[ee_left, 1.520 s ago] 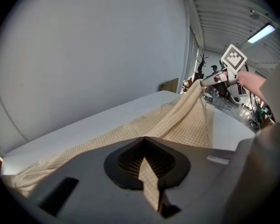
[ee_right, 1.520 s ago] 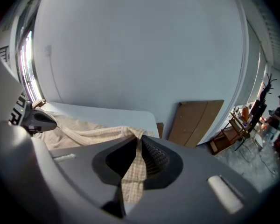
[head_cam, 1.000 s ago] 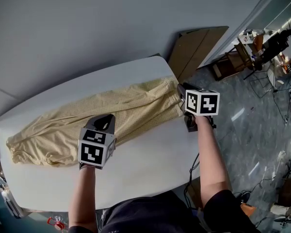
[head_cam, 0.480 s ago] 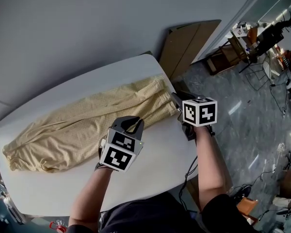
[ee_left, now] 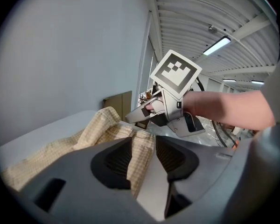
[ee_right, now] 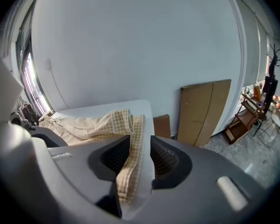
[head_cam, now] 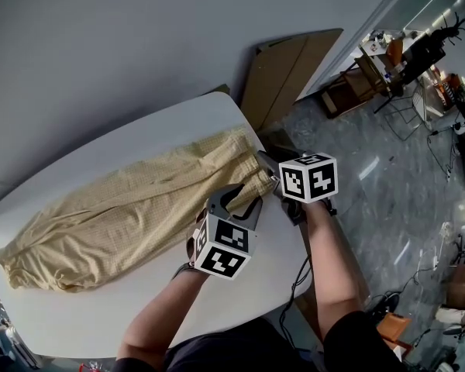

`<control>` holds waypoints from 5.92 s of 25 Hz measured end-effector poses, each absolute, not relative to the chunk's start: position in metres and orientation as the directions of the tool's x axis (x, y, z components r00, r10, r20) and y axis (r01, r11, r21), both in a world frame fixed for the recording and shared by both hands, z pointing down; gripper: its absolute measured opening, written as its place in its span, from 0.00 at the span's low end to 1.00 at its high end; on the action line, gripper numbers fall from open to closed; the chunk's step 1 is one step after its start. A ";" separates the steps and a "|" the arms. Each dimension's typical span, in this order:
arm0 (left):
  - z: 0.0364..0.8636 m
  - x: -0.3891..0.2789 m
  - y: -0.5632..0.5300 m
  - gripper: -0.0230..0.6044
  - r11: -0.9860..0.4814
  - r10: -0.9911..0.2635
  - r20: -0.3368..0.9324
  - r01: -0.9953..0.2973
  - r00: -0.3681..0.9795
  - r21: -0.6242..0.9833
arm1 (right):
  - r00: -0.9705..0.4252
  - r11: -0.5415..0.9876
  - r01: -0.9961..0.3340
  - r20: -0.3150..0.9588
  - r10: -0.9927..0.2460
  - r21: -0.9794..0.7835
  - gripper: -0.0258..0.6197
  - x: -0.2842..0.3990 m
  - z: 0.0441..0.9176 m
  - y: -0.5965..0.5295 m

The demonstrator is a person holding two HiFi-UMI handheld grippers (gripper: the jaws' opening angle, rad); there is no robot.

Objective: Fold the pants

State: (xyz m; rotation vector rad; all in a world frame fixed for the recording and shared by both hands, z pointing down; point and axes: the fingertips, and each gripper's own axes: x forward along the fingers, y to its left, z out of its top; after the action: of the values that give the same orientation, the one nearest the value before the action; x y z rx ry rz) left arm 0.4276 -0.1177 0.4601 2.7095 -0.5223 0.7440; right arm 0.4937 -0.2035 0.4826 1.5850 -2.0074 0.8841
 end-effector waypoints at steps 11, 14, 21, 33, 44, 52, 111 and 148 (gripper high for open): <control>0.484 0.449 -0.117 0.53 -0.932 -0.232 0.592 -0.351 0.772 0.094 | -0.385 0.298 -0.922 0.687 -0.616 -0.249 0.31 0.474 0.490 -0.237; 0.489 0.449 -0.121 0.55 -0.922 -0.244 0.598 -0.374 0.764 0.103 | -0.404 0.299 -0.914 0.678 -0.615 -0.274 0.32 0.472 0.491 -0.246; 0.499 0.447 -0.119 0.47 -0.935 -0.212 0.641 -0.343 0.738 0.086 | -0.401 0.271 -0.916 0.694 -0.598 -0.296 0.31 0.477 0.505 -0.253; 0.495 0.440 -0.122 0.16 -0.943 -0.238 0.645 -0.333 0.726 0.027 | -0.452 0.332 -0.889 0.713 -0.536 -0.315 0.12 0.463 0.504 -0.245; 0.489 0.428 -0.122 0.04 -0.908 -0.299 0.607 -0.416 0.737 0.058 | -0.447 0.312 -0.893 0.723 -0.527 -0.325 0.10 0.457 0.476 -0.237; 0.459 0.410 -0.120 0.04 -0.877 -0.305 0.521 -0.448 0.798 0.173 | -0.499 0.306 -0.867 0.697 -0.515 -0.394 0.10 0.434 0.442 -0.229; 0.446 0.020 -0.083 0.05 -0.417 -0.696 0.524 -0.871 0.490 0.260 | -0.759 0.650 -0.614 0.561 -0.331 -0.447 0.20 0.023 0.426 -0.199; 0.457 0.187 -0.077 0.31 -0.792 -0.472 0.583 -0.609 0.662 0.050 | -0.566 0.487 -0.808 0.665 -0.487 -0.331 0.17 0.179 0.462 -0.227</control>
State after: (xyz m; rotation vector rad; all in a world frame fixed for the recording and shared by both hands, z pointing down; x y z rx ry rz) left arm 0.1871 -0.0770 0.4572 2.6383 -0.8729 0.8250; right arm 0.1793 -0.2270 0.4618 1.0684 -2.2451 0.8707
